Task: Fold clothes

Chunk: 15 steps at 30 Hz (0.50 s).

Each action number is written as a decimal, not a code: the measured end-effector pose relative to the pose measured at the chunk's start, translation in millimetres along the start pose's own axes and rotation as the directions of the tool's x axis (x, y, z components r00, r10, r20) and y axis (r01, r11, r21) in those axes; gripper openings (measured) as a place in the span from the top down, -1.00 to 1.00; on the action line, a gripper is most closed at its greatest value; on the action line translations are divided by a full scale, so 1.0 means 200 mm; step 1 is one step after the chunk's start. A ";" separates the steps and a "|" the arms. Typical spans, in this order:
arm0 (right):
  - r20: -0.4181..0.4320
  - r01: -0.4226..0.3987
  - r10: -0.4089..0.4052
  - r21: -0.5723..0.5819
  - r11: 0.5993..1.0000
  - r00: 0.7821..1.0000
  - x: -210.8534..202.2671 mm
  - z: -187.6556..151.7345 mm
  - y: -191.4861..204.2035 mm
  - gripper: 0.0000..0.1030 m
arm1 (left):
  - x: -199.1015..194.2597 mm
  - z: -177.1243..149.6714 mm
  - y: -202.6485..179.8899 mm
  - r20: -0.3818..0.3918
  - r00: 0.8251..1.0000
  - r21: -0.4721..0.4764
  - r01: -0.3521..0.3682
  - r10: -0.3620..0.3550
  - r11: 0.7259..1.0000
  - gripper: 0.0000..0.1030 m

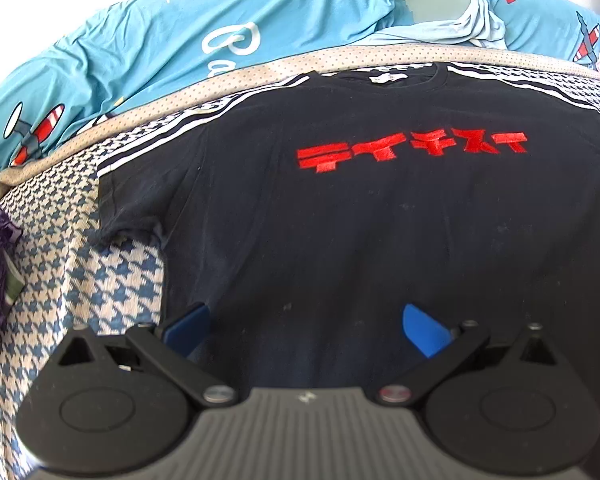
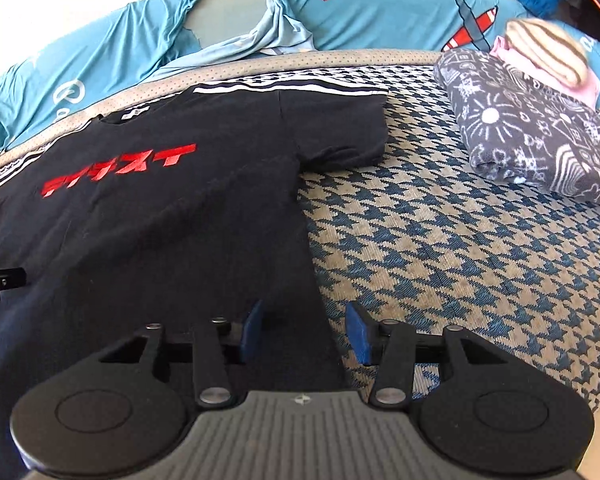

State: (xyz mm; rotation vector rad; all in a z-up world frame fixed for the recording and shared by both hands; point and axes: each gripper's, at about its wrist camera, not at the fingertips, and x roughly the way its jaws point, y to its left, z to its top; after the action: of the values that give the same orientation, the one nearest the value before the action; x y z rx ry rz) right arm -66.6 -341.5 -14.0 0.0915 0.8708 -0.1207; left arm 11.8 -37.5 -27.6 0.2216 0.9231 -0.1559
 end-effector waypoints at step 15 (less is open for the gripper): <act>0.055 0.042 -0.045 0.051 0.998 0.997 -0.10 -0.10 -0.03 0.95 | -0.10 -0.14 -0.01 -0.003 0.999 -0.053 0.036 -0.036 0.998 -1.00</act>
State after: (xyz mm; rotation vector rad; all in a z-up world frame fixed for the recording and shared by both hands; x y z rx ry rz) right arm -96.0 -344.3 -11.5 0.1156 0.8140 -0.1849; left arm -22.3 -30.4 -28.8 0.1562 0.9343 -0.1636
